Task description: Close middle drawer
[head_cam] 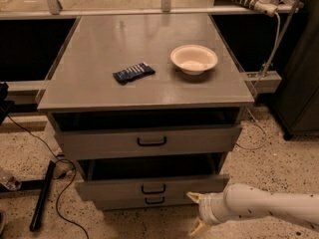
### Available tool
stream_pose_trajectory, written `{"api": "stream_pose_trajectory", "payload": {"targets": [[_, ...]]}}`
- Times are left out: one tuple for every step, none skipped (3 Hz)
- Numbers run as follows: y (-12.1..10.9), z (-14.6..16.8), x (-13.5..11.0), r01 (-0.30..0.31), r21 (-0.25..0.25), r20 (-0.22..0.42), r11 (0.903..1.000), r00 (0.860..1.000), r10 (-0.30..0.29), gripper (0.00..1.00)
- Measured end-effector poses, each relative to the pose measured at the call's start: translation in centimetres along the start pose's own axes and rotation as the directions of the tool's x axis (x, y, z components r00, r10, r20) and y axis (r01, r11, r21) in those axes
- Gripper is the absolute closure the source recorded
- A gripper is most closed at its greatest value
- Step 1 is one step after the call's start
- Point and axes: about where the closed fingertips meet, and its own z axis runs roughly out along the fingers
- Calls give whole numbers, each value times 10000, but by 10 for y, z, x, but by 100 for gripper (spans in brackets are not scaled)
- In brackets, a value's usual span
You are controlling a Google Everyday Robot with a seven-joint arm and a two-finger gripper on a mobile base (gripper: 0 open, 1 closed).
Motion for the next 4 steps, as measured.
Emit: {"api": "stream_pose_trajectory", "payload": {"targets": [[-45, 10, -12, 643, 151, 185, 9978, 9977, -646, 50], [-89, 17, -5, 749, 437, 16, 9962, 9972, -750, 73], [-104, 11, 12, 541, 652, -204, 9964, 9984, -529, 96], [-90, -14, 21, 422, 879, -306, 9952, 9987, -396, 100]]}}
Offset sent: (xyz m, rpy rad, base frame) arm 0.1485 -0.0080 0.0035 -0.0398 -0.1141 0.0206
